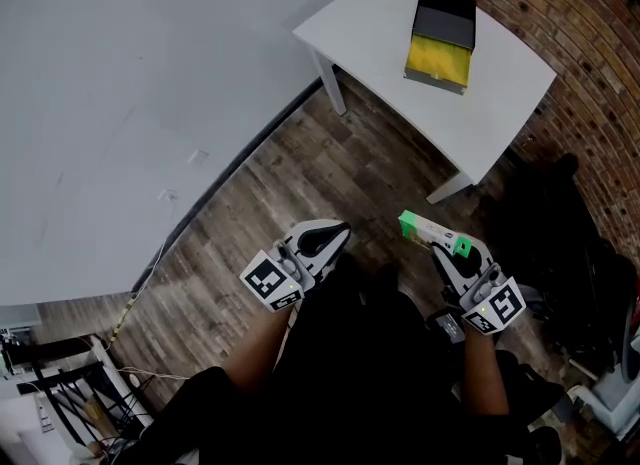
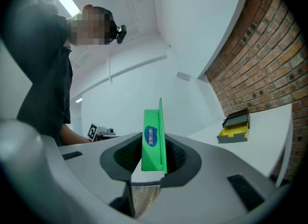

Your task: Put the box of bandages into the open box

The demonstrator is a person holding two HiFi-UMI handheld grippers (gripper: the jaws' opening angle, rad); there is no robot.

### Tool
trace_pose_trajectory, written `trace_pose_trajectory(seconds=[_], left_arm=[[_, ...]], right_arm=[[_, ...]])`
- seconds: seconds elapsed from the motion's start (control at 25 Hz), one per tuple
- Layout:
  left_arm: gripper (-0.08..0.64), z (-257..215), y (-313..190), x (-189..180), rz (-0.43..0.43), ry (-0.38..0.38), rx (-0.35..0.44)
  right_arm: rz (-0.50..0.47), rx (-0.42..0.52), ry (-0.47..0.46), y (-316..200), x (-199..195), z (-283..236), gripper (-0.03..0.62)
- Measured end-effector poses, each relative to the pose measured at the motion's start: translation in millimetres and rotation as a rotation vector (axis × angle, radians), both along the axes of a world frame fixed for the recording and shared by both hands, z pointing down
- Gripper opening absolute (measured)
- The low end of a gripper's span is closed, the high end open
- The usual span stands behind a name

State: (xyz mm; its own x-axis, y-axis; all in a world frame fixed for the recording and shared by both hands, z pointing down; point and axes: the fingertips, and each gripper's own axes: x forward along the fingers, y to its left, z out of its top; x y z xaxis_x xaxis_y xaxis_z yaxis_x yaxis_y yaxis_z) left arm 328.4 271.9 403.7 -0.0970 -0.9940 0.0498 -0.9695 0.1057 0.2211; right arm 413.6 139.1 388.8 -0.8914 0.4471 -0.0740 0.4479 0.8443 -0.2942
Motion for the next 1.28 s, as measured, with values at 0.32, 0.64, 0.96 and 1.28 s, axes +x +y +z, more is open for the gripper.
trace_pose_trajectory(seconds=[0.32, 0.64, 0.96, 1.28], left_arm=[[0.015, 16.4, 5.0, -7.5, -0.031, 0.045, -0.012], [0.015, 33.6, -3.0, -72.8, -0.058, 0.093, 0.024], [0.015, 30.1, -13.7, -173.8, -0.069, 0.145, 0.087], [0.015, 17.8, -24.3, -250.0, -0.059, 0.175, 0.11]], right_arm=[[-0.043, -0.049, 0.029, 1.0, -20.2, 19.2, 0.092], [-0.063, -0.033, 0.062, -7.6, -89.8, 27.1, 0.092], [-0.071, 0.016, 0.12, -14.5, -194.3, 21.8, 0.092], [-0.082, 0.044, 0.125, -19.0, -264.6, 8.1, 0.092]])
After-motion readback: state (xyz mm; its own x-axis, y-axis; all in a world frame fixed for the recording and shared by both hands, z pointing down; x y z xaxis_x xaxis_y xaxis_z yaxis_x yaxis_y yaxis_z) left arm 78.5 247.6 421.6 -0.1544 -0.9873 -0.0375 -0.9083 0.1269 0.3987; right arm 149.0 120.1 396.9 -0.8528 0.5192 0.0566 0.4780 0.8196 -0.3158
